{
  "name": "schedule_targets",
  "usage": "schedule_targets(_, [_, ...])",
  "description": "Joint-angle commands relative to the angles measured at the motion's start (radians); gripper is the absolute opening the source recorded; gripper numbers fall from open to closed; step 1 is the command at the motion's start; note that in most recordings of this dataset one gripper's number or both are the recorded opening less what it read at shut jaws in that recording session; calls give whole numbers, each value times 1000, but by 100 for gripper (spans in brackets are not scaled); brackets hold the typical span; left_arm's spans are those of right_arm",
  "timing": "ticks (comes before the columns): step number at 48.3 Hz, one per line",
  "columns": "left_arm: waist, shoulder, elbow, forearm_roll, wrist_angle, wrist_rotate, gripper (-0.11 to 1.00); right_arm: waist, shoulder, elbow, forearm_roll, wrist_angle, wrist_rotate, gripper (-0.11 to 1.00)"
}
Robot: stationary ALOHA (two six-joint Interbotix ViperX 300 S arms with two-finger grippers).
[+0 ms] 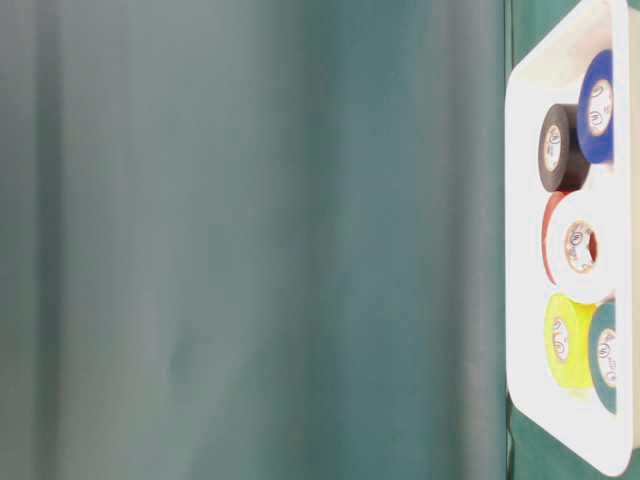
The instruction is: Put the tape into the white case with the left arm.
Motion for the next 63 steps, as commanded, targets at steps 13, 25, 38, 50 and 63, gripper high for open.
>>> schedule_targets(13, [23, -28, 28, 0, -20, 0, 82, -3, 15, -9, 0, -11, 2, -9])
schedule_targets(25, [31, -28, 44, 0, -35, 0, 82, -3, 15, -9, 0, -11, 2, -9])
schedule_targets(38, [31, -28, 44, 0, -35, -2, 82, -3, 15, -9, 0, -11, 2, -9])
schedule_targets(50, [31, -28, 46, 0, -35, -2, 82, -3, 14, -9, 0, -11, 2, -9])
schedule_targets(63, [31, -28, 44, 0, -37, -2, 82, -3, 15, -9, 0, -11, 2, -9])
